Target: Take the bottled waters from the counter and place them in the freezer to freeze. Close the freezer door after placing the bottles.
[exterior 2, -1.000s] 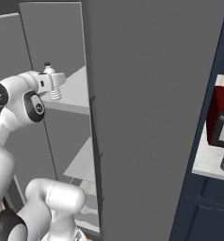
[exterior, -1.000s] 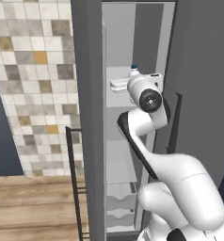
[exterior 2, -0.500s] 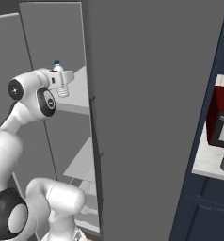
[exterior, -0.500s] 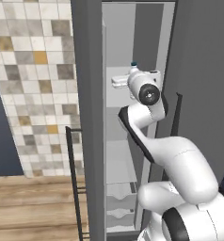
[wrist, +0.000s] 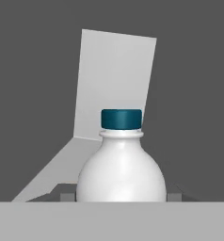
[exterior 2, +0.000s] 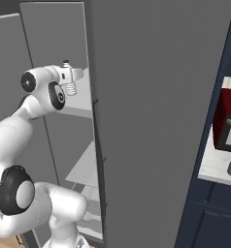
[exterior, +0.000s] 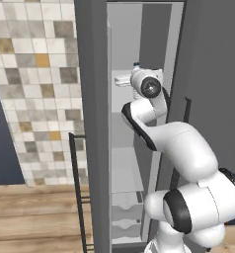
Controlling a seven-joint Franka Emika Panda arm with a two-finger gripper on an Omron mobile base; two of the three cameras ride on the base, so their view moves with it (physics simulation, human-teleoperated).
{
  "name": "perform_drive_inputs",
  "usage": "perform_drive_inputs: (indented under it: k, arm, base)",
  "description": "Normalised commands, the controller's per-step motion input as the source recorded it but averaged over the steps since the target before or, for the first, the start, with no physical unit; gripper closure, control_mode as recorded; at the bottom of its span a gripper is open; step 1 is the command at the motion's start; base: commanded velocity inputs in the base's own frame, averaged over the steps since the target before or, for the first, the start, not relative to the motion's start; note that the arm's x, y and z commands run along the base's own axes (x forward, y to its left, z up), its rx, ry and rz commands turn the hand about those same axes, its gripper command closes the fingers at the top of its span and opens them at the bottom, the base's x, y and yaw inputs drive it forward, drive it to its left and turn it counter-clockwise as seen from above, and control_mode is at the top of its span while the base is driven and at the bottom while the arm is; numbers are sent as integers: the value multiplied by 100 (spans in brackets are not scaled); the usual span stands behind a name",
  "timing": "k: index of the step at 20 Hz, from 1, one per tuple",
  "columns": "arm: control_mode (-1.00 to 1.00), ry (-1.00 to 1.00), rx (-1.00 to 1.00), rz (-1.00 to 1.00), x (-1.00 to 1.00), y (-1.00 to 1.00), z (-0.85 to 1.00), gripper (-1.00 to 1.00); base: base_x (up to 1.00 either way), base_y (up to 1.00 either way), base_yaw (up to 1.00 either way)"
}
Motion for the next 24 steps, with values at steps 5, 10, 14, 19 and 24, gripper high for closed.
perform_drive_inputs:
  k: [5, 10, 14, 19, 24]
  arm:
    - [-100, 11, 0, 0, 59, -4, 0, 100]
    - [-100, 10, 0, 0, 58, -8, 0, 100]
    - [-100, 4, 3, 0, 46, -14, -6, 100]
    - [-100, 0, 11, 0, 24, -10, -8, 100]
    - [-100, -7, 17, 0, 31, -1, -7, 100]
  base:
    - [0, 0, 0]
    - [0, 0, 0]
    - [0, 0, 0]
    - [0, 0, 0]
    - [0, 0, 0]
